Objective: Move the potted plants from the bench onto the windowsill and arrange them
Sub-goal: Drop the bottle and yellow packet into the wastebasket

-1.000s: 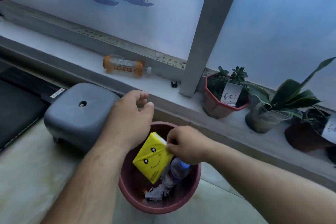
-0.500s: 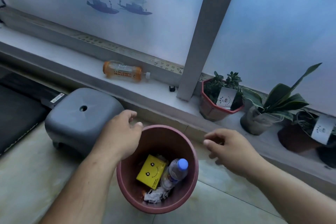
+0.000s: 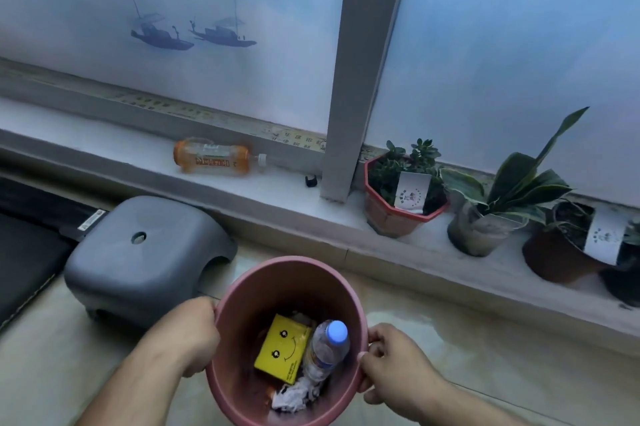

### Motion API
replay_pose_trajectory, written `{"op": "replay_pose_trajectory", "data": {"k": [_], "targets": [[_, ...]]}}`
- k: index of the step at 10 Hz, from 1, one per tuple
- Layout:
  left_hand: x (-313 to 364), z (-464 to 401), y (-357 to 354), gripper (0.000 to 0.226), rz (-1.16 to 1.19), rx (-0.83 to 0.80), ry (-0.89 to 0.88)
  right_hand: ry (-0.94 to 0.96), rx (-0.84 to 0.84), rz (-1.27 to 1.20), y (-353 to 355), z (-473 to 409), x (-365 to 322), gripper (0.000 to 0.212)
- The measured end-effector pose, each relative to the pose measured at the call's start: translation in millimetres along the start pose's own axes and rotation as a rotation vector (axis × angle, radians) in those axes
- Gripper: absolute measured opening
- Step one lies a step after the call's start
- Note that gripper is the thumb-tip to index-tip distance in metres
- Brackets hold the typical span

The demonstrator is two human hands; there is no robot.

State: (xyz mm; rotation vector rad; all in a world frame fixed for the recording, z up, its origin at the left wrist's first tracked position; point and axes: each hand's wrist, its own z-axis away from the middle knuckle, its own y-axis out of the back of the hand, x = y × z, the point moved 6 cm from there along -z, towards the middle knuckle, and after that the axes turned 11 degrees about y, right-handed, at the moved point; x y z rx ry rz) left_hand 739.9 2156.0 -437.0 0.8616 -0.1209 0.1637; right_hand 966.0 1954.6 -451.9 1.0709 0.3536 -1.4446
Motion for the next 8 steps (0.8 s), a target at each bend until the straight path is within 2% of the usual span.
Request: {"op": "replay_pose_trajectory", "data": {"k": [1,2,3,4,5,6,7,8], "targets": [[4,-7,3,0.014,0.021,0.095,-0.006,-0.040,0.053,-0.100,3,-11,0,0.017],[25,-5,5,0.011,0.179,0.195,-0.069,-0.082,0.139,-0.199,17,-35,0,0.028],[39,-8,-1,0.024,0.378,0.148,-0.095,-0.095,0.215,-0.264,32,-49,-8,0.030],[61,-4,-4,0.048,0.576,0.104,-0.156,-0.077,0.264,-0.307,49,-68,-17,0.028],[62,-17,-11,0.057,0.700,0.090,-0.148,-0.084,0.285,-0.331,58,-81,-20,0.027],[59,-24,-15,0.054,0.723,0.095,-0.177,-0.081,0.286,-0.353,59,-84,-21,0.027],[63,-28,-19,0.058,0.642,0.090,-0.196,-0.048,0.283,-0.344,59,-82,-17,0.029],[79,-22,-13,0.066,0.491,0.175,-0.229,0.031,0.326,-0.190,68,-80,-19,0.023]]}}
